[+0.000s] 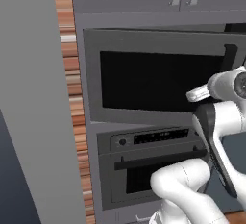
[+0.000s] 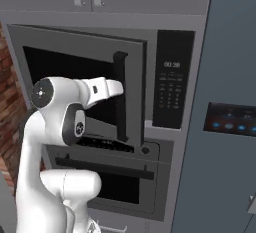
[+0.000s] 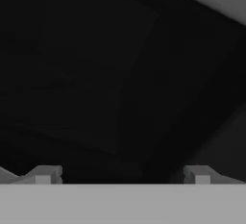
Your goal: Close the microwave door.
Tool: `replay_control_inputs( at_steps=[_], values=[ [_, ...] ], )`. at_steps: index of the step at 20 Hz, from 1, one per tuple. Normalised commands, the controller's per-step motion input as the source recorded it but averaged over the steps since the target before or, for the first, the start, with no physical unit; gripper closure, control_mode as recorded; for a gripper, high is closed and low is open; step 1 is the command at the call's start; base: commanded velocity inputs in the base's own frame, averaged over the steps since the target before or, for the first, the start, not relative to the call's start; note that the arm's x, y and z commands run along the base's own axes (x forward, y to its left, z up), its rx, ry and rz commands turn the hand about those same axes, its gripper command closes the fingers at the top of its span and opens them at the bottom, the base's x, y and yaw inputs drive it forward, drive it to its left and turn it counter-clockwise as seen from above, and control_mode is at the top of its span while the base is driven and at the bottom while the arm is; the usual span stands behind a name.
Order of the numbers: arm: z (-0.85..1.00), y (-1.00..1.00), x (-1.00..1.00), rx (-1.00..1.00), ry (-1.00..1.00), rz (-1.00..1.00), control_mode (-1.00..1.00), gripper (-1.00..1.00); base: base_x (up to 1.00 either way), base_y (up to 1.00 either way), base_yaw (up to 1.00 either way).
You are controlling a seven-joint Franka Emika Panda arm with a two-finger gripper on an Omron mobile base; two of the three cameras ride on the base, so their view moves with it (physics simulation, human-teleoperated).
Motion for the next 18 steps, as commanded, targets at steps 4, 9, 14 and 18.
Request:
replay_control_inputs(
  at_steps=[4,9,14,18],
  values=[
    [-0.01,-0.3,0.69,0.08,0.0,0.23,-1.0,-1.0,0.0,0.0,0.0],
    [0.0,-0.15,0.66,0.07,0.0,0.2,-1.0,-1.0,0.0,0.0,0.0],
    [0.0,0.0,0.73,0.04,-0.03,0.14,-1.0,-1.0,0.0,0.0,0.0],
    [0.0,0.0,0.55,0.03,-0.02,0.1,-1.0,-1.0,0.0,0.0,0.0]
  ],
)
